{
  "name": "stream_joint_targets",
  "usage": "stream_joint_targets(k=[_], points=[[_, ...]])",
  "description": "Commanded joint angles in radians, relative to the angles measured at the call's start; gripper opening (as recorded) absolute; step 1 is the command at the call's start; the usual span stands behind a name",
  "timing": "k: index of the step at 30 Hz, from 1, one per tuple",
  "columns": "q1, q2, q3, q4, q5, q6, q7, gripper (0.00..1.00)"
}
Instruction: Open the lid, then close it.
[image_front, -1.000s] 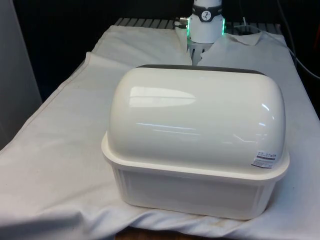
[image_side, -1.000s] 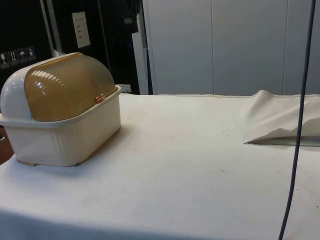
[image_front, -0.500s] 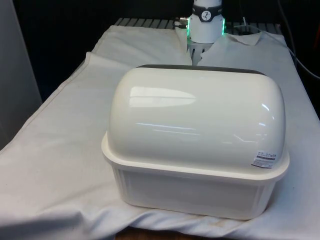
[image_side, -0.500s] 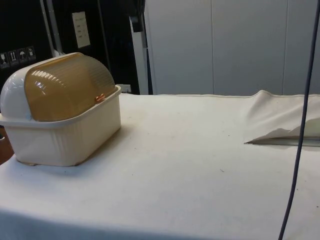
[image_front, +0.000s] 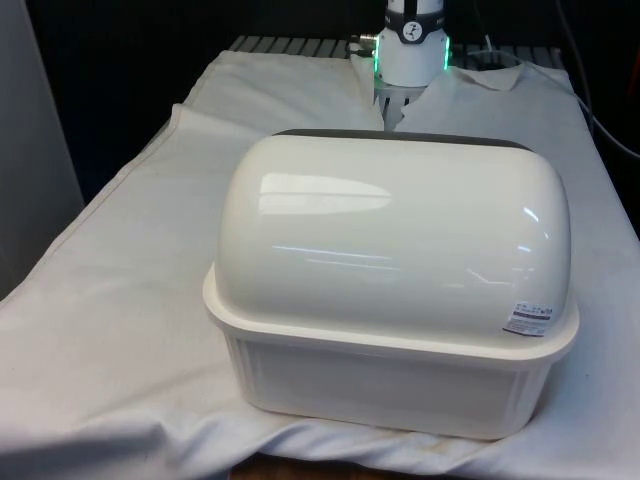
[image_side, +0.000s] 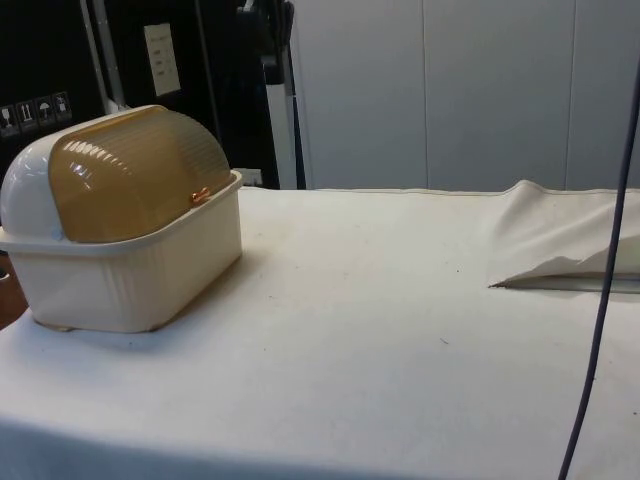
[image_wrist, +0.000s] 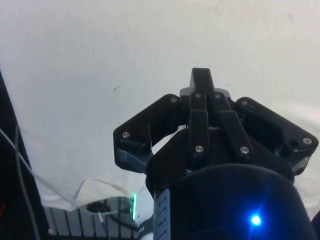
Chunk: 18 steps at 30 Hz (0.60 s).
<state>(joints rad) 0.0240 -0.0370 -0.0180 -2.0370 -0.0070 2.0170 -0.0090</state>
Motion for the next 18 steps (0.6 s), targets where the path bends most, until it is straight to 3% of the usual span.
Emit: stream_joint_targets(k=[1, 13, 14, 15, 18], points=[[0.0, 0.0, 0.0, -0.013, -0.011, 0.033, 0.006, 0.0], [0.001, 0.045, 0.0, -0.042, -0.025, 0.16, 0.01, 0.0], [0.0, 0.043, 0.0, -0.039, -0.014, 0.144, 0.0, 0.0], [0.001, 0.057, 0.001, -0.042, -0.028, 0.179, 0.012, 0.0], [0.002, 0.073, 0.002, -0.042, -0.032, 0.206, 0.014, 0.0]])
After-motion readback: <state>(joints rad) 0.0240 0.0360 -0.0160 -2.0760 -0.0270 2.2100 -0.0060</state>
